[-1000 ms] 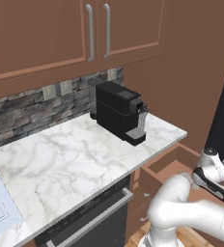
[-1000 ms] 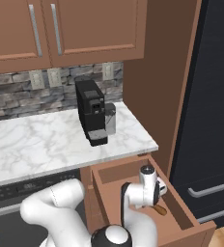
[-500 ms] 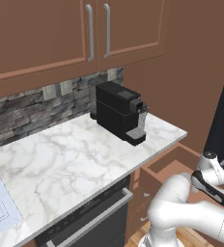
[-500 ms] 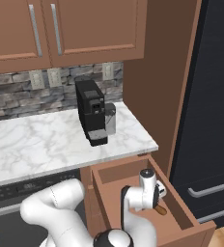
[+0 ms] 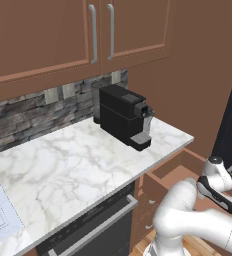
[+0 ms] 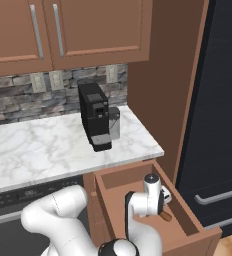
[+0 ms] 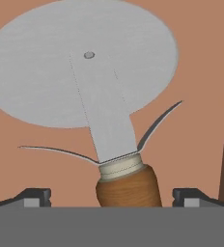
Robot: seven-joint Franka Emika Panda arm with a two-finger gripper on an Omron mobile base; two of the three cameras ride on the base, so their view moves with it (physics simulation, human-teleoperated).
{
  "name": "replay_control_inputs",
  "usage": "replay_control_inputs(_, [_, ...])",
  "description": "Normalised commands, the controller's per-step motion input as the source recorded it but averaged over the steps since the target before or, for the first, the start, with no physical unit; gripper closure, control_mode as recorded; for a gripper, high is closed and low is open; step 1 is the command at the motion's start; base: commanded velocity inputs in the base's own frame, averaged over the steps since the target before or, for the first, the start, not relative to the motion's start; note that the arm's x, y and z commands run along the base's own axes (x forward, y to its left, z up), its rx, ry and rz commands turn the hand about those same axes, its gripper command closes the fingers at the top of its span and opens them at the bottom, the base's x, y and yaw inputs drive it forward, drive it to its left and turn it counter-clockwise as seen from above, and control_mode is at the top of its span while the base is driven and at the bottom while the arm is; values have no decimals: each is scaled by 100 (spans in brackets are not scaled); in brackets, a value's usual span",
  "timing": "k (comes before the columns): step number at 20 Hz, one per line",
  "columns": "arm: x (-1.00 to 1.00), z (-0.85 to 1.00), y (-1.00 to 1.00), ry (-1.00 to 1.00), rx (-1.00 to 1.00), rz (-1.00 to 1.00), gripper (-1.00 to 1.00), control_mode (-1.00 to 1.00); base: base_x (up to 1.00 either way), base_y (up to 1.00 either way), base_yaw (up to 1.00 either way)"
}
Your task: Take the pizza cutter from the drawer on the left and place it on the dining counter for cutting.
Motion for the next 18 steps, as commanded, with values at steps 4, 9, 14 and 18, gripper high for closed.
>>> replay_control_inputs(4, [0, -1, 0, 0, 0, 0, -100, -100, 0, 0, 0])
replay_control_inputs(9, [0, 0, 0, 0, 0, 0, -100, -100, 0, 0, 0])
replay_control_inputs(14, [0, 0, 0, 0, 0, 0, 100, -100, 0, 0, 0])
replay_control_inputs(18, [0, 0, 0, 0, 0, 0, 100, -100, 0, 0, 0])
